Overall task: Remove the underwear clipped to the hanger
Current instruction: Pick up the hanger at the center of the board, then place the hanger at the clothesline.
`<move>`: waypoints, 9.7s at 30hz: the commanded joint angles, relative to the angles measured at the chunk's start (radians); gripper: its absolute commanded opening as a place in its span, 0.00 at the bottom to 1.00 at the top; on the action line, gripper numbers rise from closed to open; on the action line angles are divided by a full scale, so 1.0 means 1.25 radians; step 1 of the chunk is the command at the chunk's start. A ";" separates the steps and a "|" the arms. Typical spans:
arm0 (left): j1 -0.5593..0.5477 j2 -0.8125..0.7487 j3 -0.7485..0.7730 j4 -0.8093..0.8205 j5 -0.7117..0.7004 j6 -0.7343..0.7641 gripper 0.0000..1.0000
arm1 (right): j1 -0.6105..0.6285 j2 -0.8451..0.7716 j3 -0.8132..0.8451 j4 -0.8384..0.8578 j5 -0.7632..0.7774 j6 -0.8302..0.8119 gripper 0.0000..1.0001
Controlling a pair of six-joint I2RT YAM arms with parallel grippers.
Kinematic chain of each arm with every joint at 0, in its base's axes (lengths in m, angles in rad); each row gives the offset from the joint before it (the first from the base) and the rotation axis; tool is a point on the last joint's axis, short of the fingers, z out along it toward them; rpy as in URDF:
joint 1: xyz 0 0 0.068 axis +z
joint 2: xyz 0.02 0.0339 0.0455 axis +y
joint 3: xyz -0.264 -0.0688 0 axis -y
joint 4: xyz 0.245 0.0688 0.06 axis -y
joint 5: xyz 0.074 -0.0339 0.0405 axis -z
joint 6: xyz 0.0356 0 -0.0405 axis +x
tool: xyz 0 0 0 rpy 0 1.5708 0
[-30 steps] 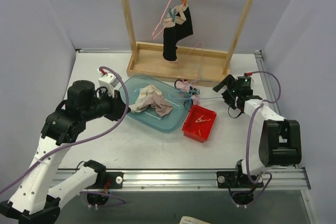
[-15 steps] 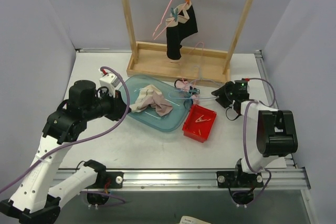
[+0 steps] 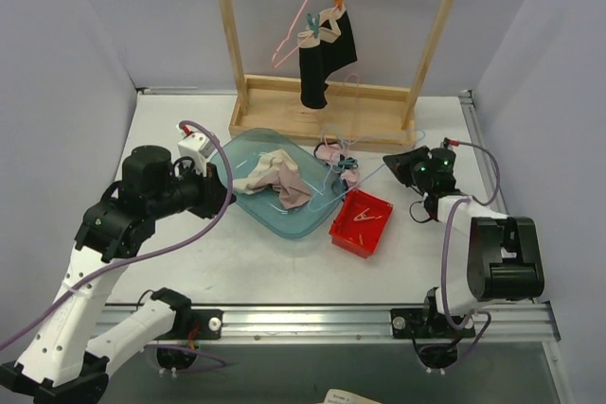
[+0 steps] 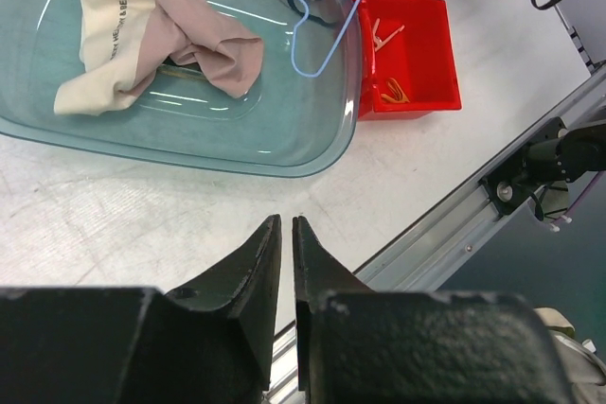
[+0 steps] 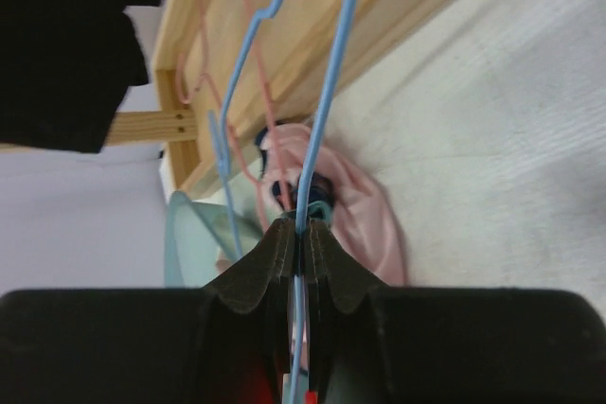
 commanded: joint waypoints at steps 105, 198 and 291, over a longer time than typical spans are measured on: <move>-0.368 -0.235 -0.064 -0.268 0.437 -0.017 0.03 | 0.373 -0.625 0.283 -0.574 -0.707 -0.554 0.99; -0.523 -0.103 0.048 -0.035 -0.848 -0.263 0.94 | 0.461 -0.288 0.766 -0.794 0.655 -0.701 0.00; 0.177 0.656 0.161 0.494 -0.152 -0.173 0.03 | 0.148 -0.219 0.190 -0.405 0.119 -0.443 0.00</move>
